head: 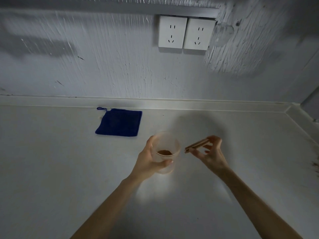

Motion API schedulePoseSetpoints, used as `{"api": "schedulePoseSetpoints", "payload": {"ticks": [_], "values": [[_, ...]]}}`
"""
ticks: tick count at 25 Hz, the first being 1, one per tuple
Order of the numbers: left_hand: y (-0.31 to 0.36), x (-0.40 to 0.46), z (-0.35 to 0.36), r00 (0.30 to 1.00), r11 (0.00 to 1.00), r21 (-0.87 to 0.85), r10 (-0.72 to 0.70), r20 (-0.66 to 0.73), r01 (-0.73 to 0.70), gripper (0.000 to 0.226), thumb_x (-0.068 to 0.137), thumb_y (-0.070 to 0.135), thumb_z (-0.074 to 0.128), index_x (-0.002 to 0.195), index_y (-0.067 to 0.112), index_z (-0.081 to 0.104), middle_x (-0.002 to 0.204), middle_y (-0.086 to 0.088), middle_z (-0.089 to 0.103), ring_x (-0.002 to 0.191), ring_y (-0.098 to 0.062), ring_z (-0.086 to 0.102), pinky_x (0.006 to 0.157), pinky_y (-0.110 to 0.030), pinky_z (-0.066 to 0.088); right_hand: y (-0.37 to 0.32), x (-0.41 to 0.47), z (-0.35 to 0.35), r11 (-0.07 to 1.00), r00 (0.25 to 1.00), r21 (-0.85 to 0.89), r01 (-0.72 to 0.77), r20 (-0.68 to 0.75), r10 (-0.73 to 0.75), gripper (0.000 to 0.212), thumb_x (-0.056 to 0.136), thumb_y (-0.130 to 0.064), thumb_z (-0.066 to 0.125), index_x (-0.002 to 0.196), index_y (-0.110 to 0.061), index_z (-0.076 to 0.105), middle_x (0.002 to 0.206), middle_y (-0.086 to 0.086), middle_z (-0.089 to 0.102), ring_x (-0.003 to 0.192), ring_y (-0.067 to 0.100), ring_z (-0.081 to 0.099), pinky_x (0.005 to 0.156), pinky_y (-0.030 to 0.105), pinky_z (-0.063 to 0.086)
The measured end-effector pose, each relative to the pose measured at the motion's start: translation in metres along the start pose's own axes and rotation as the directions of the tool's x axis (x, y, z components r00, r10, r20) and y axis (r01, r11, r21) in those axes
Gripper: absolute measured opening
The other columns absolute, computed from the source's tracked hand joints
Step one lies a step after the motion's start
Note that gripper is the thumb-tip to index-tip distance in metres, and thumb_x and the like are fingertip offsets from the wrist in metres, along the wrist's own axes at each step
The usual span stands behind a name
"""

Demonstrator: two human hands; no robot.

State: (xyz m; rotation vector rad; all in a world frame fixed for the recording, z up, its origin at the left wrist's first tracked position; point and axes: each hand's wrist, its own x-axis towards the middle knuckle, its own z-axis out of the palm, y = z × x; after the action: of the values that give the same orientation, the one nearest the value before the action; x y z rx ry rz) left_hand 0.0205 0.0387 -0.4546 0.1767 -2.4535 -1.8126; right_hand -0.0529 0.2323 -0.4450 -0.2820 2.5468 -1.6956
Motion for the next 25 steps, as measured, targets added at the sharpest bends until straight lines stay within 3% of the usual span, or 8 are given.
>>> {"api": "schedulePoseSetpoints", "payload": {"ticks": [5, 9, 12, 15, 21, 23, 25], "values": [[0.001, -0.004, -0.001, 1.0, 1.0, -0.003, -0.005, 0.007, 0.005, 0.07, 0.058, 0.032, 0.076, 0.105, 0.055, 0.029, 0.106, 0.031, 0.046, 0.093, 0.028, 0.044, 0.071, 0.005, 0.038, 0.053, -0.02, 0.007, 0.996, 0.996, -0.089, -0.006, -0.089, -0.002, 0.076, 0.057, -0.008, 0.082, 0.106, -0.014, 0.025, 0.113, 0.01, 0.041, 0.106, 0.031, 0.053, 0.084, 0.033, 0.044], [-0.003, -0.002, 0.0, 1.0, 1.0, -0.017, -0.023, -0.005, 0.022, 0.073, 0.057, 0.033, 0.077, 0.107, 0.056, 0.029, 0.107, 0.033, 0.046, 0.099, 0.017, 0.046, 0.074, 0.004, 0.038, 0.061, -0.031, 0.003, 0.966, 0.998, -0.255, -0.042, -0.053, 0.03, 0.091, 0.056, -0.014, 0.083, 0.127, -0.003, 0.028, 0.124, 0.016, 0.043, 0.109, 0.025, 0.046, 0.09, 0.033, 0.04], [-0.007, -0.001, 0.002, 1.0, 0.999, -0.051, -0.018, -0.003, 0.018, 0.081, 0.062, 0.026, 0.079, 0.117, 0.049, 0.025, 0.112, 0.032, 0.043, 0.105, 0.011, 0.044, 0.077, 0.003, 0.04, 0.068, -0.033, 0.001, 0.893, 0.999, -0.449, -0.034, 0.004, 0.04, 0.092, 0.062, -0.029, 0.08, 0.135, -0.008, 0.028, 0.132, 0.016, 0.042, 0.121, 0.032, 0.039, 0.102, 0.041, 0.033], [-0.009, -0.001, 0.005, 1.0, 0.996, -0.084, -0.011, 0.001, 0.011, 0.083, 0.066, 0.02, 0.077, 0.126, 0.039, 0.024, 0.116, 0.028, 0.042, 0.11, 0.006, 0.044, 0.082, -0.005, 0.042, 0.067, -0.031, -0.002, 0.832, 0.991, -0.552, -0.045, 0.081, 0.108, 0.088, 0.068, -0.042, 0.072, 0.138, -0.015, 0.025, 0.141, 0.011, 0.034, 0.128, 0.031, 0.03, 0.107, 0.04, 0.026], [-0.004, -0.022, 0.005, 0.999, 1.0, -0.013, -0.023, -0.025, 0.023, 0.067, 0.073, 0.013, 0.072, 0.123, 0.03, 0.031, 0.11, 0.03, 0.04, 0.101, 0.008, 0.045, 0.073, 0.003, 0.04, 0.053, -0.047, -0.003, 0.863, 0.987, -0.505, 0.019, 0.148, 0.064, 0.083, 0.075, -0.033, 0.068, 0.14, -0.012, 0.02, 0.149, 0.012, 0.023, 0.136, 0.032, 0.023, 0.113, 0.043, 0.02], [-0.008, -0.039, 0.007, 0.995, 0.998, 0.019, -0.065, -0.077, 0.066, 0.065, 0.074, 0.019, 0.072, 0.126, 0.023, 0.034, 0.115, 0.028, 0.039, 0.105, 0.005, 0.043, 0.079, -0.002, 0.039, 0.052, -0.06, -0.006, 0.883, 0.99, -0.465, 0.069, 0.139, -0.004, 0.075, 0.076, -0.027, 0.068, 0.137, -0.008, 0.029, 0.145, 0.015, 0.032, 0.131, 0.035, 0.032, 0.109, 0.043, 0.027], [-0.014, -0.055, 0.013, 0.974, 0.988, 0.052, -0.137, -0.181, 0.149, 0.061, 0.078, 0.019, 0.067, 0.13, 0.015, 0.035, 0.121, 0.016, 0.038, 0.113, -0.003, 0.04, 0.091, -0.017, 0.037, 0.049, -0.072, -0.009, 0.899, 0.989, -0.429, 0.089, 0.142, -0.031, 0.066, 0.078, -0.024, 0.067, 0.133, -0.005, 0.035, 0.141, 0.017, 0.039, 0.127, 0.035, 0.04, 0.105, 0.041, 0.033]]}}
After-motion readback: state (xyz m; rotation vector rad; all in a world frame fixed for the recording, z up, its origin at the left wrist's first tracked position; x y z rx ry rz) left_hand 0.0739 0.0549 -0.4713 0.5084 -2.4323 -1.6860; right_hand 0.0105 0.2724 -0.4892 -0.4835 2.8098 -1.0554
